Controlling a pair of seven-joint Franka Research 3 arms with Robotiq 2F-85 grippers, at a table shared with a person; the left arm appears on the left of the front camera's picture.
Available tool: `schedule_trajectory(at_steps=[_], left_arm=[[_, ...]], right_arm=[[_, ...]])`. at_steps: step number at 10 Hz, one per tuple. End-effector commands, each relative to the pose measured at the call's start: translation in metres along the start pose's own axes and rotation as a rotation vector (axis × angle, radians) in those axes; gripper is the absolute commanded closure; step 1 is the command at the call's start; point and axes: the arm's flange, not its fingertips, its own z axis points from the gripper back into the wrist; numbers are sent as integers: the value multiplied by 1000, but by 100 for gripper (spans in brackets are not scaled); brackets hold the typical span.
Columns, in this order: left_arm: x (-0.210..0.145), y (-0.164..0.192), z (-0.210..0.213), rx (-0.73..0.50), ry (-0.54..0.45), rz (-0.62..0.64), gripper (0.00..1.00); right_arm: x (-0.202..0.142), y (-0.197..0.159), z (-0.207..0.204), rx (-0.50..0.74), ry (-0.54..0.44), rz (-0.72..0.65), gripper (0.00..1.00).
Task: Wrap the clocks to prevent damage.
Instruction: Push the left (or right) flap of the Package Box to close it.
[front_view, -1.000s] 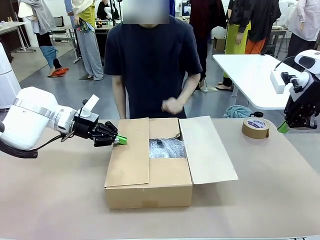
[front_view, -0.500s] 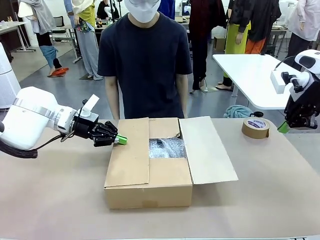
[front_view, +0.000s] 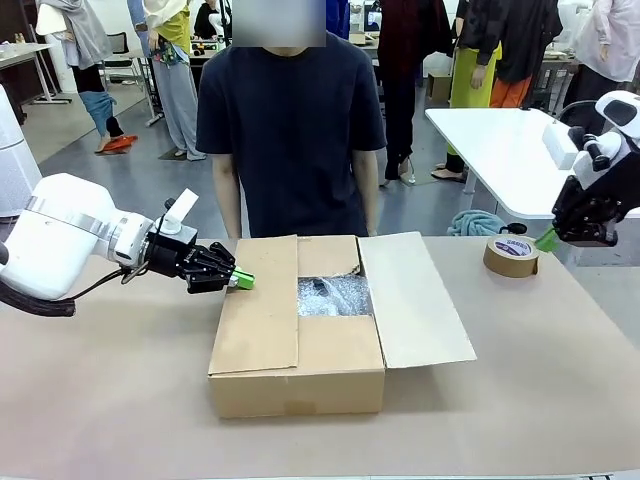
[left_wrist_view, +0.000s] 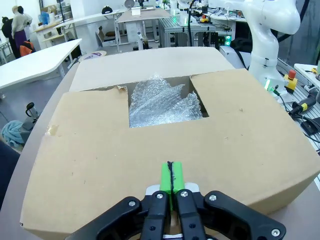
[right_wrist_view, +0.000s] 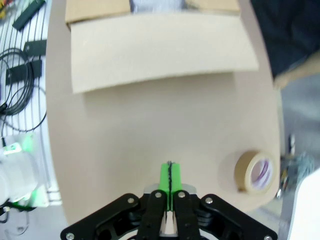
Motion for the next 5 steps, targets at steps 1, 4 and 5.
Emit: schedule_trajectory(at_steps=[1, 4, 5], left_arm=[[-2, -1, -1, 1, 2, 5, 100], [-2, -1, -1, 1, 2, 5, 100], [-2, -1, -1, 1, 2, 5, 100]], right_arm=[[-32, -38, -36, 68, -293, 181, 99], [-70, -70, -102, 165, -505, 124, 99], [-72, -75, -117, 189, -555, 92, 99]])
